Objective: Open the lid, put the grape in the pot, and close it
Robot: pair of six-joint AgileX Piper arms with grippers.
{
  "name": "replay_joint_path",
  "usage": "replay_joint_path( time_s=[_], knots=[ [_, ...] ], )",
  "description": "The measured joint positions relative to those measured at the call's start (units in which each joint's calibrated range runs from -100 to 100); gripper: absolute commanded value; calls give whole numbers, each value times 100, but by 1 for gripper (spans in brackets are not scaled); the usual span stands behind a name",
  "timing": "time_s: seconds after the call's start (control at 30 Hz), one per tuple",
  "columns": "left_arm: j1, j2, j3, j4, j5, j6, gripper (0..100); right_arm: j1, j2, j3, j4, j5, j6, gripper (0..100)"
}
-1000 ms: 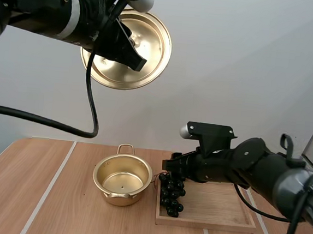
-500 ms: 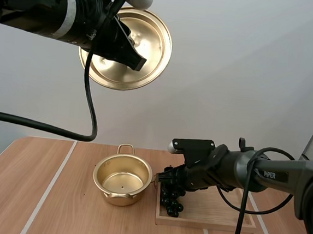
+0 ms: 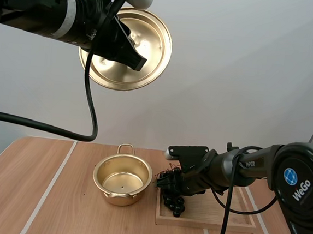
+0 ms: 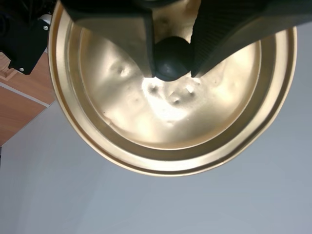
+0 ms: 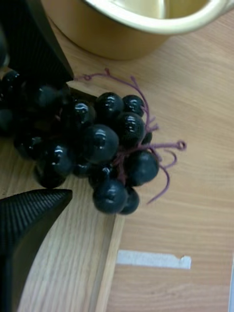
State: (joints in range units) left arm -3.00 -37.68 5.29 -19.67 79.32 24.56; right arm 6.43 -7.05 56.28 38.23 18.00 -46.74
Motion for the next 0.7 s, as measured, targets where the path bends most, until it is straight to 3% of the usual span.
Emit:
replay_joint_path(
  time_s=[0.13,0.17,0.23,0.27,0.33,0.37,0.7],
  knots=[
    [0,0,0,-9,0,0,0,63,86,-17,0,-94,-78,100],
    [0,0,0,-9,0,0,0,70,97,-17,0,-118,-88,94],
    [0,0,0,-9,0,0,0,70,97,-17,0,-138,-97,62],
    [0,0,0,-9,0,0,0,70,97,-17,0,-138,-103,51],
    [0,0,0,-9,0,0,0,76,97,-34,-9,-161,-107,12],
    [0,0,0,-9,0,0,0,76,97,-34,-54,-185,-107,1],
    [0,0,0,-9,0,0,0,76,1,-34,-671,-238,-107,0]
  ],
)
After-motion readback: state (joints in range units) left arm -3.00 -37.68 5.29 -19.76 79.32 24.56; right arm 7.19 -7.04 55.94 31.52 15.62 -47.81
